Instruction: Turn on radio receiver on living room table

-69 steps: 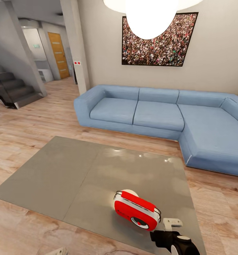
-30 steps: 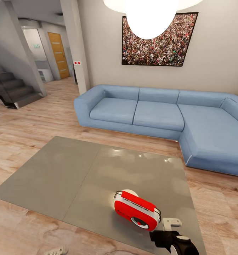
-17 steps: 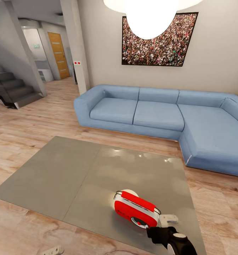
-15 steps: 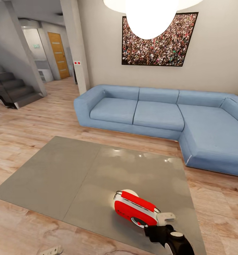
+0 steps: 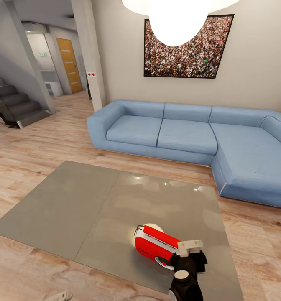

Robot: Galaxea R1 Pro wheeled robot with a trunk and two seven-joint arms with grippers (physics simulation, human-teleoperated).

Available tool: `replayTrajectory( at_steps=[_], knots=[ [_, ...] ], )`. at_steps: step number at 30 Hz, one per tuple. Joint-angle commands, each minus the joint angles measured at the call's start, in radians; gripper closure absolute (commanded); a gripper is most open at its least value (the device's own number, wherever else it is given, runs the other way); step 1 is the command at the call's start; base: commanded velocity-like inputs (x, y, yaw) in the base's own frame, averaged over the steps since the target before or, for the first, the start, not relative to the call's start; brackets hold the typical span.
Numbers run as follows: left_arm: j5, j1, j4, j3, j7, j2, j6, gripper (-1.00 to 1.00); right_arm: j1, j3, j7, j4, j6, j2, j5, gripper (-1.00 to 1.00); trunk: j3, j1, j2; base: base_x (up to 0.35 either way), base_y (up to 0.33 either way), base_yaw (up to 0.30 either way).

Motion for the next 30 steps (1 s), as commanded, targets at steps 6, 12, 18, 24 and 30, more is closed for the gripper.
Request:
replayTrajectory(
  at_steps=[6,12,18,24,30],
  knots=[
    [0.0,0.0,0.0,0.0,0.0,0.0,0.0,-1.0,-0.043,0.067,0.0,0.001,0.006,0.002,-0.002,-1.0,0.0,0.0,0.0,0.0,0.0,0.0],
    [0.0,0.0,0.001,-0.001,0.0,0.0,-0.001,-1.0,-0.077,0.14,0.003,0.003,0.015,0.043,-0.014,-1.0,0.0,0.0,0.0,0.0,0.0,0.0],
    [0.0,0.0,0.002,-0.002,0.0,-0.002,-0.001,-1.0,-0.128,0.145,0.133,0.033,0.029,0.06,-0.044,-1.0,0.0,0.0,0.0,0.0,0.0,0.0],
    [-0.002,0.0,0.005,-0.003,0.0,-0.002,-0.001,-1.0,-0.156,0.106,0.182,0.048,0.07,0.061,-0.045,-1.0,0.0,0.0,0.0,0.0,0.0,0.0],
    [-0.003,0.0,0.009,-0.005,0.001,-0.002,-0.001,-1.0,-0.186,0.003,0.27,0.08,0.077,0.056,-0.044,-1.0,0.0,0.0,0.0,0.0,0.0,0.0]
  ],
)
